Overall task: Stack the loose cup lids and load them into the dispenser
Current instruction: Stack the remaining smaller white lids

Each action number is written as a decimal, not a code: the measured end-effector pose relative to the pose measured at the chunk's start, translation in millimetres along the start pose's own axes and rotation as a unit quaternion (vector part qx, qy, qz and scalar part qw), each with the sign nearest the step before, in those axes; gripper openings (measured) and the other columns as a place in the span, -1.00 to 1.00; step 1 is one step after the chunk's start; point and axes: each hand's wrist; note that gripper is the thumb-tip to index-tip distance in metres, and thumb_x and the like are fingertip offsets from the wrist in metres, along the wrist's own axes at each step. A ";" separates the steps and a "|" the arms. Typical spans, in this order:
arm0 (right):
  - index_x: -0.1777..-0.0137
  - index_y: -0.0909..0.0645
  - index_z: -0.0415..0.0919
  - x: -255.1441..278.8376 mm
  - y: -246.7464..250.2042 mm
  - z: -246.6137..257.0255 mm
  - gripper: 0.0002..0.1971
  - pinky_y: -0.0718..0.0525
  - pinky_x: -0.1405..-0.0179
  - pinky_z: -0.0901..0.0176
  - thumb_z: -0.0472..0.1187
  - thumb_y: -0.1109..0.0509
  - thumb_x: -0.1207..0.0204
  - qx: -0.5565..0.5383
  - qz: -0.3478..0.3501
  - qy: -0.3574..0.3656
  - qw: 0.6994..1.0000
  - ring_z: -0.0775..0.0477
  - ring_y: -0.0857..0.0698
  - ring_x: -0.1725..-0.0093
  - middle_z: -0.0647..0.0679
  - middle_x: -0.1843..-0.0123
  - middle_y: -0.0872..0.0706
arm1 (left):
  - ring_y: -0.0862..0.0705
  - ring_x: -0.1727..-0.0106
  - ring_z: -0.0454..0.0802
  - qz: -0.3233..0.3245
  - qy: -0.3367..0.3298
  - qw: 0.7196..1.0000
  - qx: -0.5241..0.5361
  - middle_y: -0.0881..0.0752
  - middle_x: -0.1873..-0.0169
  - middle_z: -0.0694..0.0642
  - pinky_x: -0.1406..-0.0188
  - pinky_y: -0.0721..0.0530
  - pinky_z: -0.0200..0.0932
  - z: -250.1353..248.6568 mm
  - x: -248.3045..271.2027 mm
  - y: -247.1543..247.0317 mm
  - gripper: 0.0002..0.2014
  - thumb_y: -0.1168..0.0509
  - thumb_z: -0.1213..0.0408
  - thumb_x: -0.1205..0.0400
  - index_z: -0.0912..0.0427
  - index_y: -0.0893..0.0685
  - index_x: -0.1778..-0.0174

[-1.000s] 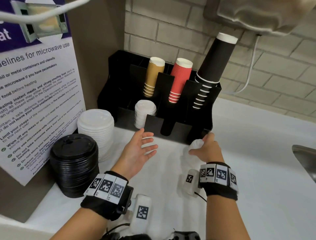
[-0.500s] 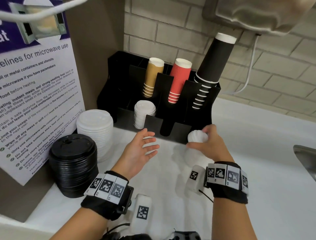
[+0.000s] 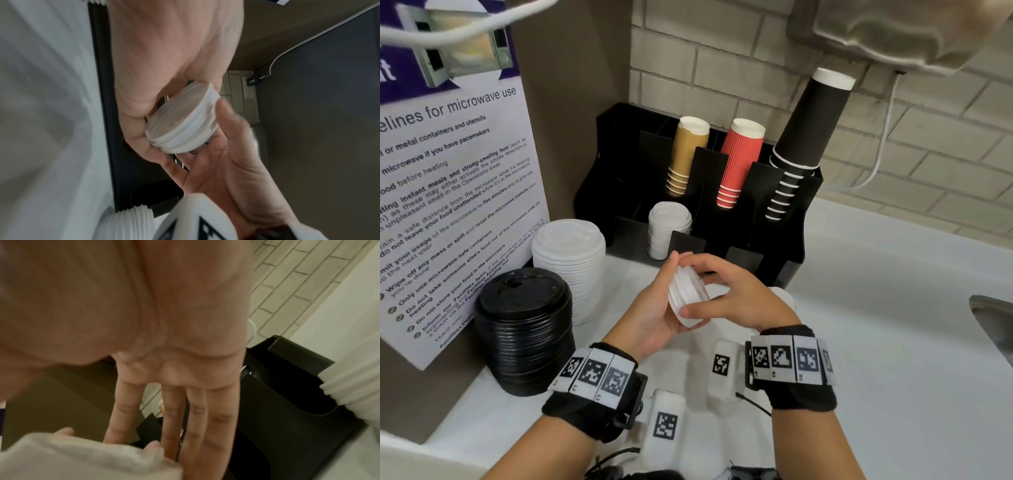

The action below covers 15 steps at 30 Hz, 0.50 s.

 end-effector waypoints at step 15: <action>-0.33 -0.60 0.05 -7.1 -7.9 4.9 -0.32 -0.59 -0.32 0.23 -0.17 -0.74 -0.18 0.049 -0.024 0.027 0.998 0.19 -0.64 -0.23 0.09 -0.22 -0.68 | -0.84 0.01 0.07 -0.028 -0.023 0.999 0.019 -0.81 -0.12 0.16 0.16 -0.80 0.05 -1.0 -5.8 7.0 -0.36 -0.22 -0.28 -0.47 0.07 -0.65 -0.35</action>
Point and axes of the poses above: each hand's wrist, its own x-axis away from the middle knuckle, its own y-axis out of the back of the hand, z = x × y
